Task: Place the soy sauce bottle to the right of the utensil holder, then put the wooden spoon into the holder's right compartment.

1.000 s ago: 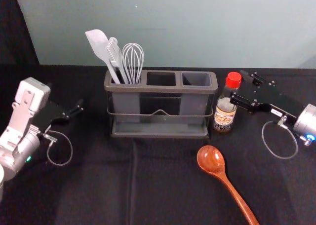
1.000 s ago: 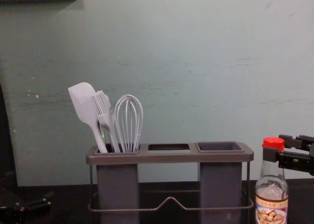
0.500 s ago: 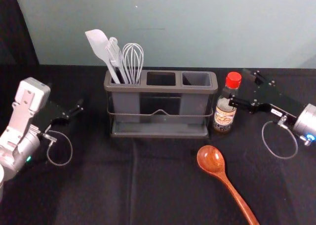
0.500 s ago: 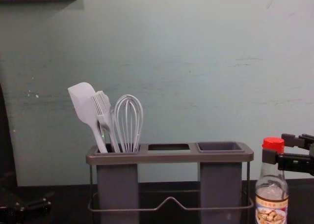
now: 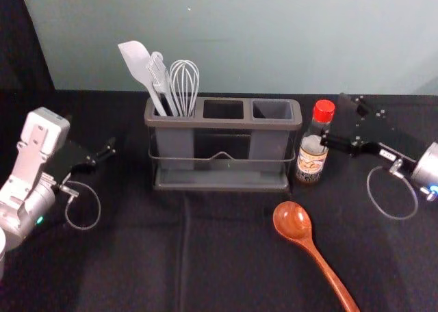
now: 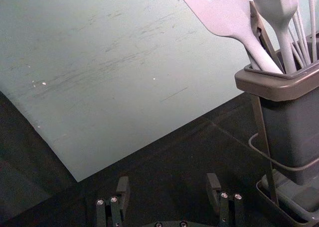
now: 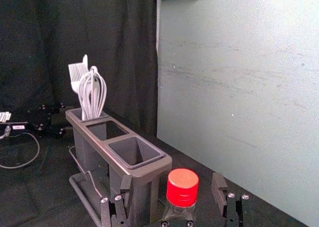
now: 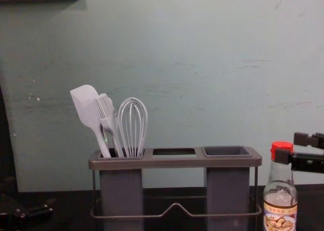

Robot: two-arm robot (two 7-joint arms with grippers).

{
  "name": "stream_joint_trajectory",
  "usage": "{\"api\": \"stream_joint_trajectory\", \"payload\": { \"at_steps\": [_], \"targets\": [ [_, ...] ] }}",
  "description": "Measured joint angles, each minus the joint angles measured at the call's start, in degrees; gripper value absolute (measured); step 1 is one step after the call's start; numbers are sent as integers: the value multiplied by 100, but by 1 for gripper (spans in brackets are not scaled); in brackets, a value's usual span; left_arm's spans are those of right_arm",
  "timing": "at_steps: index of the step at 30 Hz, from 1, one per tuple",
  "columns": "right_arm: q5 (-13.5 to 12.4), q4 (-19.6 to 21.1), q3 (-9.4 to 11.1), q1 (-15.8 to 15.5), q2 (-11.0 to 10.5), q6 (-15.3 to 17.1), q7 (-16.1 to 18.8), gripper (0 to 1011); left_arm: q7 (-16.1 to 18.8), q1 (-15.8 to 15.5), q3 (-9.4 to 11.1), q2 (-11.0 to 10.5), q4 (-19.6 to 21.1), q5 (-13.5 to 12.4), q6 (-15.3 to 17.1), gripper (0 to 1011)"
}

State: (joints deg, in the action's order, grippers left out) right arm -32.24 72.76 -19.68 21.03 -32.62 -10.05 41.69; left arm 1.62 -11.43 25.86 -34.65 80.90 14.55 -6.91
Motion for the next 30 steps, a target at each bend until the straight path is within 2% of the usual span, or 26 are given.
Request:
{"api": "stream_joint_trajectory", "payload": {
  "at_steps": [9, 15, 18, 19, 22, 25, 30],
  "targets": [
    [-87, 793, 233, -428, -390, 145, -149, 1004, 0, 0, 0, 0, 0, 0, 0, 1005],
    [-184, 1564, 453, -925, -811, 280, -224, 1004, 0, 0, 0, 0, 0, 0, 0, 1005],
    [-202, 2157, 648, -1352, -1171, 428, -333, 1004, 0, 0, 0, 0, 0, 0, 0, 1005],
    [-202, 2157, 648, -1352, -1171, 428, -333, 1004, 0, 0, 0, 0, 0, 0, 0, 1005],
    [-267, 2743, 878, -1827, -1502, 690, -516, 1004, 0, 0, 0, 0, 0, 0, 0, 1005],
    [-350, 3105, 984, -2117, -1691, 949, -615, 1004, 0, 0, 0, 0, 0, 0, 0, 1005],
    [-396, 3470, 949, -2348, -1840, 1382, -788, 1004, 0, 0, 0, 0, 0, 0, 0, 1005]
  ]
}}
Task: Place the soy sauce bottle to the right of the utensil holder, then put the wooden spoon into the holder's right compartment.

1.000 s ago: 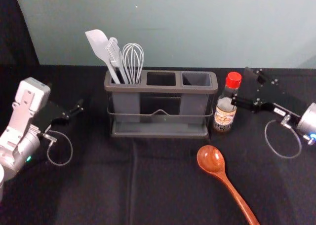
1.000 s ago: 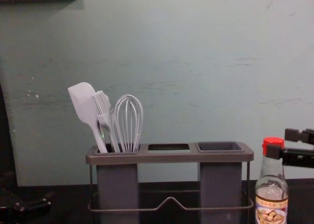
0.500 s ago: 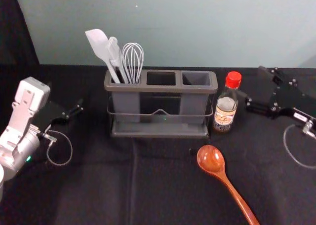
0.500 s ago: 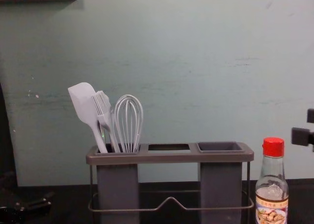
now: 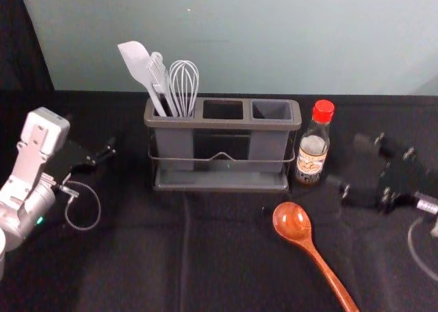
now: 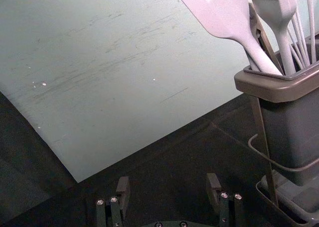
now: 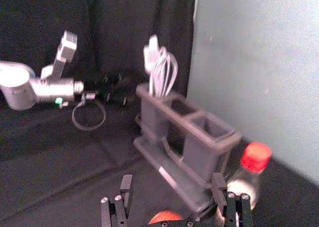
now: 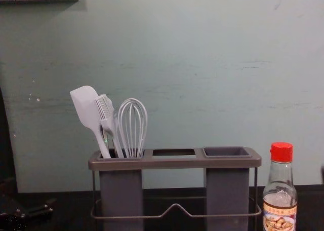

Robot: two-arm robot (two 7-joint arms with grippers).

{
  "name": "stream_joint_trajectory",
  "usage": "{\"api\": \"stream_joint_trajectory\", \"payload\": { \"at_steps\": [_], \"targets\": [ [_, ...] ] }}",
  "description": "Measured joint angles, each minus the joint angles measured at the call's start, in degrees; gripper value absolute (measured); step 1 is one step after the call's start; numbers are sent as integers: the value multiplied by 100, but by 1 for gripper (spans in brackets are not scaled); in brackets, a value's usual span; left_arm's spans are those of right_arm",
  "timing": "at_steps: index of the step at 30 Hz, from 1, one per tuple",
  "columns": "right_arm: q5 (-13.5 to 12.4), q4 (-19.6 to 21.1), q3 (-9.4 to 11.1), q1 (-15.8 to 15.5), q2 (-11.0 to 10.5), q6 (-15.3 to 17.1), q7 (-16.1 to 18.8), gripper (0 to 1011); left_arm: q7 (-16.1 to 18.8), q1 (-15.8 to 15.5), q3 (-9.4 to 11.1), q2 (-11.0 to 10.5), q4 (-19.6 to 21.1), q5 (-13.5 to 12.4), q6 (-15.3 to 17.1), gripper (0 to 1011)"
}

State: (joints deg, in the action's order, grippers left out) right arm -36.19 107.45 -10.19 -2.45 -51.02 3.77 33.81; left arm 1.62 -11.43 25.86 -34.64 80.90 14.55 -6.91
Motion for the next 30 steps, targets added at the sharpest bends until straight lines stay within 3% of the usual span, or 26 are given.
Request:
{"api": "stream_joint_trajectory", "payload": {
  "at_steps": [3, 7, 8, 10, 13, 18, 24, 30],
  "targets": [
    [5, 125, -177, 2, -7, 477, -214, 1004, 0, 0, 0, 0, 0, 0, 0, 1005],
    [-143, 116, -550, 271, 108, 1435, -515, 1004, 0, 0, 0, 0, 0, 0, 0, 1005],
    [-143, 116, -550, 271, 108, 1435, -515, 1004, 0, 0, 0, 0, 0, 0, 0, 1005],
    [-203, 116, -743, 452, 194, 1958, -763, 1004, 0, 0, 0, 0, 0, 0, 0, 1005],
    [-240, 123, -883, 599, 274, 2352, -989, 1004, 0, 0, 0, 0, 0, 0, 0, 1005],
    [-203, 63, -1184, 875, 406, 2822, -1243, 1004, 0, 0, 0, 0, 0, 0, 0, 1005],
    [134, -217, -1687, 1433, 671, 3270, -1400, 1004, 0, 0, 0, 0, 0, 0, 0, 1005],
    [415, -532, -1989, 1835, 973, 3550, -1439, 1004, 0, 0, 0, 0, 0, 0, 0, 1005]
  ]
}}
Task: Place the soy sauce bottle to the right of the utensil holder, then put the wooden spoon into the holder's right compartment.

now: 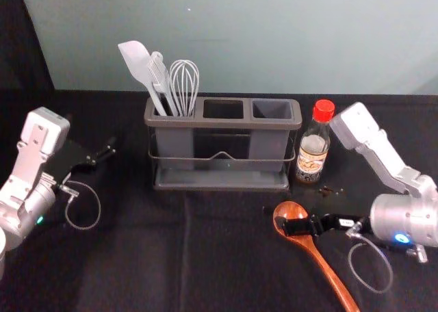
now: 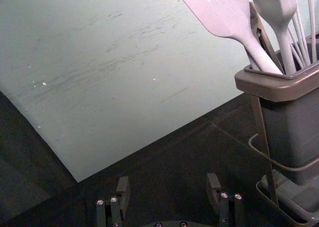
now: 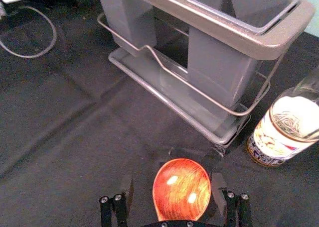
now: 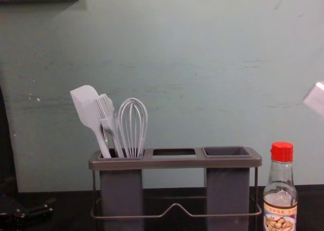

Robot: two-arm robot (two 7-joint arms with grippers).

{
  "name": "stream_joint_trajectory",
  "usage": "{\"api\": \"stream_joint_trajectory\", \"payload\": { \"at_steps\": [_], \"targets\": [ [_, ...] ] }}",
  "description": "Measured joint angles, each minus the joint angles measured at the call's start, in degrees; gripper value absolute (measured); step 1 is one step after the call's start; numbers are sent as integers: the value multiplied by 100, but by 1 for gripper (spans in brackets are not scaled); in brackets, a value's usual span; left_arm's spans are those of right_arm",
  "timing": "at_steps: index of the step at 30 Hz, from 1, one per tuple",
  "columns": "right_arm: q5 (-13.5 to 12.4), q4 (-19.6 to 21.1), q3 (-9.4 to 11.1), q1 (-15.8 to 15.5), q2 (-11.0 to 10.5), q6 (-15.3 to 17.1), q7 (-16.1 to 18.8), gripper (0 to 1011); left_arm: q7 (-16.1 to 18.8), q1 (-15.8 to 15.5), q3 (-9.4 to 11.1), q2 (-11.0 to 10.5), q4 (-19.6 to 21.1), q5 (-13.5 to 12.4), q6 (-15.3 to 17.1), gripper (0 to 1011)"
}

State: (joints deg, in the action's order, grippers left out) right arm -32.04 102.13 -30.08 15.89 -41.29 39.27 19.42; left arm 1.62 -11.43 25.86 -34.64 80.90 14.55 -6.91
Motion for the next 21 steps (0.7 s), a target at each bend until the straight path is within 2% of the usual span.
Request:
{"api": "stream_joint_trajectory", "payload": {
  "at_steps": [7, 21],
  "targets": [
    [261, -324, -190, 229, 223, 226, 3, 1004, 0, 0, 0, 0, 0, 0, 0, 1005],
    [512, -570, -215, 297, 405, 309, 131, 1004, 0, 0, 0, 0, 0, 0, 0, 1005]
  ]
}}
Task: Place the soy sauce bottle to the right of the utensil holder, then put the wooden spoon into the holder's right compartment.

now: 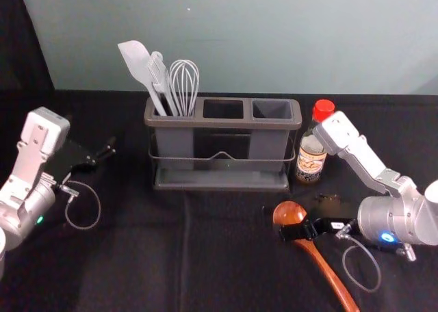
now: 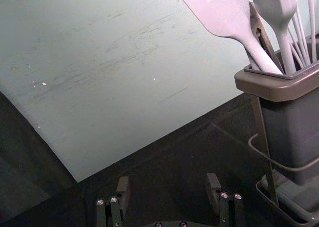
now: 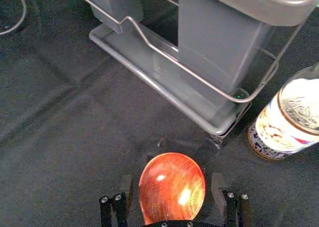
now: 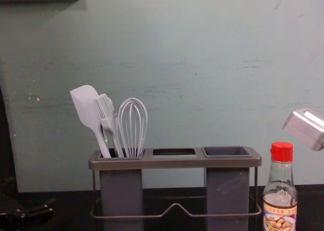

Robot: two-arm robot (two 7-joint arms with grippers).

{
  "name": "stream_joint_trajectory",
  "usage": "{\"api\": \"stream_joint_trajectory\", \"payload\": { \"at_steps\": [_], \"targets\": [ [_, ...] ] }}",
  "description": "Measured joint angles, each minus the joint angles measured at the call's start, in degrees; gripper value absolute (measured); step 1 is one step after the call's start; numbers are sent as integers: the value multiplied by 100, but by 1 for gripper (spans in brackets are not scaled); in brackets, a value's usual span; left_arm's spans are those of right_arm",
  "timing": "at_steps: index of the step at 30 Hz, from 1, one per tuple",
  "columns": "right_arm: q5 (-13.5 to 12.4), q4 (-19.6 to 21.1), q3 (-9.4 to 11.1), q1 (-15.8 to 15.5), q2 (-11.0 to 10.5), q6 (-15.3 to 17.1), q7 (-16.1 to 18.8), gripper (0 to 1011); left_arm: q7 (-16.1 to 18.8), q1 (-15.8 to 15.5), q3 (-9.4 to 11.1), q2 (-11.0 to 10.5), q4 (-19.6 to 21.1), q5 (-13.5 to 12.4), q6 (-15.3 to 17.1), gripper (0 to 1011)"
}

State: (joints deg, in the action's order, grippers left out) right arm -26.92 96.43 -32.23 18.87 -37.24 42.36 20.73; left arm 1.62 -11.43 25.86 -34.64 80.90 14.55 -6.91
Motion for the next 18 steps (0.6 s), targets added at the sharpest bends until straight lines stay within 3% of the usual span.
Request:
{"api": "stream_joint_trajectory", "payload": {
  "at_steps": [18],
  "targets": [
    [351, -192, -4, -8, 188, -92, 71, 1004, 0, 0, 0, 0, 0, 0, 0, 1005]
  ]
}}
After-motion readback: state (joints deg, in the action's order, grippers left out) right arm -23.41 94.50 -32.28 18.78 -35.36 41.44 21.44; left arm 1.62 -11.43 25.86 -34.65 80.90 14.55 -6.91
